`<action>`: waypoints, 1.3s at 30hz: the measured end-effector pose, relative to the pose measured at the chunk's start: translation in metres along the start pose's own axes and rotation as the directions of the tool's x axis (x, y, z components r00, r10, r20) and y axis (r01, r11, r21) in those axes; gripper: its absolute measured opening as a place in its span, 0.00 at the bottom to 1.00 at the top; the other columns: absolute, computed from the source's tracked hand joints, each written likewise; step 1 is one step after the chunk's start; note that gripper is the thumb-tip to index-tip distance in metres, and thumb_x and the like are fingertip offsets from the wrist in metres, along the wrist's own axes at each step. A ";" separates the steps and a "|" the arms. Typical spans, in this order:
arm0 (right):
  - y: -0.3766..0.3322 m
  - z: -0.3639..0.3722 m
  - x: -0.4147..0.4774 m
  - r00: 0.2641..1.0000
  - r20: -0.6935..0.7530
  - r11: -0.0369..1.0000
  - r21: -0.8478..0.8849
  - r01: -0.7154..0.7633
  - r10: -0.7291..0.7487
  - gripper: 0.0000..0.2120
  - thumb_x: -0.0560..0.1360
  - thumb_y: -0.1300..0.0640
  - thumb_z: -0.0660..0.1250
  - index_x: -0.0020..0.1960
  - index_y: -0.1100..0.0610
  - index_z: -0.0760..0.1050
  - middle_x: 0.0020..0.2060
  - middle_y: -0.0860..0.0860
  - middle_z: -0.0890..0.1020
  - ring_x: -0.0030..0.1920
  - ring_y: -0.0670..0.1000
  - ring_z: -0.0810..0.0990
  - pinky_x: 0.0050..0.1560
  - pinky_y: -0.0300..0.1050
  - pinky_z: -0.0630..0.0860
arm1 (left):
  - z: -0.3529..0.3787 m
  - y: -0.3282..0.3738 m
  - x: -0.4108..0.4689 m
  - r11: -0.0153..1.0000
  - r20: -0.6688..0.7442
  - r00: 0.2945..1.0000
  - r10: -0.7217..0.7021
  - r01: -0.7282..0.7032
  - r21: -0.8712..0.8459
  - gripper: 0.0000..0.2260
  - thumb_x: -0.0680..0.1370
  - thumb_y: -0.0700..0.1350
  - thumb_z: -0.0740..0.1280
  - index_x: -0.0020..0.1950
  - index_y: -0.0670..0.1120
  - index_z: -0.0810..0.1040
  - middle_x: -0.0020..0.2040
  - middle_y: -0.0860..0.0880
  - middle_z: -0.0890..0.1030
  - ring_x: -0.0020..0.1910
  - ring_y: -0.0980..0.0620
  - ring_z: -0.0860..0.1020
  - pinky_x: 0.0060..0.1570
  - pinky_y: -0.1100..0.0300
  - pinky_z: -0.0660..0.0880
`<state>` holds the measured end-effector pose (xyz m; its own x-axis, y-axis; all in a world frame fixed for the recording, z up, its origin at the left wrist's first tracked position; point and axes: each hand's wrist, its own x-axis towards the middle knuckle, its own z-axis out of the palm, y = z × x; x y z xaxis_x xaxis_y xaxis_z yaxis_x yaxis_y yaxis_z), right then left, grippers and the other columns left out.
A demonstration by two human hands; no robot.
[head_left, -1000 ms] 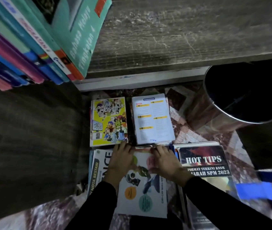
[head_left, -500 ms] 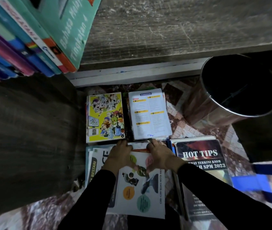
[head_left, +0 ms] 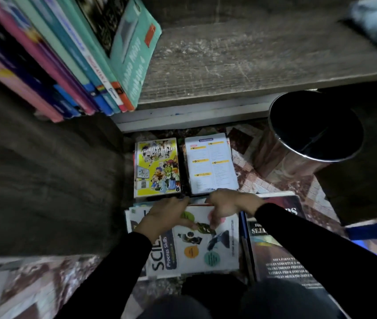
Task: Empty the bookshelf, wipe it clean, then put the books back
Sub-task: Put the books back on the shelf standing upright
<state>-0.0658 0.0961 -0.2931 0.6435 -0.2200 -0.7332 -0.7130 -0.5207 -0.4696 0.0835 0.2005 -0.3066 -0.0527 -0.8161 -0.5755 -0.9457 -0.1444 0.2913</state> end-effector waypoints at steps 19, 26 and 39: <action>-0.041 -0.106 -0.337 0.685 -0.726 0.978 0.097 0.184 -0.056 0.10 0.65 0.62 0.78 0.31 0.59 0.77 0.26 0.50 0.78 0.26 0.43 0.74 0.27 0.34 0.69 | -0.190 0.166 -0.134 0.945 -0.944 -0.050 0.326 -0.005 0.326 0.41 0.64 0.74 0.60 0.70 0.51 0.64 0.70 0.48 0.65 0.71 0.48 0.62 0.67 0.39 0.51; -0.003 -0.109 -0.348 0.478 -0.862 0.697 0.448 0.560 0.170 0.09 0.58 0.64 0.77 0.36 0.65 0.81 0.30 0.54 0.82 0.28 0.48 0.79 0.29 0.36 0.75 | -0.153 0.162 -0.102 0.409 -0.670 0.556 -0.492 -0.532 -0.742 0.54 0.63 0.66 0.73 0.77 0.49 0.45 0.76 0.45 0.56 0.74 0.48 0.58 0.71 0.47 0.57; 0.006 -0.102 -0.223 0.641 -0.635 0.182 0.757 0.627 0.430 0.02 0.73 0.68 0.67 0.42 0.67 0.78 0.27 0.54 0.82 0.21 0.48 0.78 0.17 0.34 0.68 | -0.163 0.150 -0.053 -0.099 -0.251 0.889 -0.383 -0.310 -0.946 0.16 0.75 0.48 0.71 0.57 0.39 0.77 0.43 0.43 0.82 0.37 0.47 0.80 0.25 0.59 0.78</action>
<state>-0.1849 0.0578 -0.0818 0.2829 -0.8891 -0.3599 0.0630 0.3916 -0.9180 -0.0034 0.1311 -0.1080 0.3960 -0.8105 -0.4316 0.4133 -0.2623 0.8720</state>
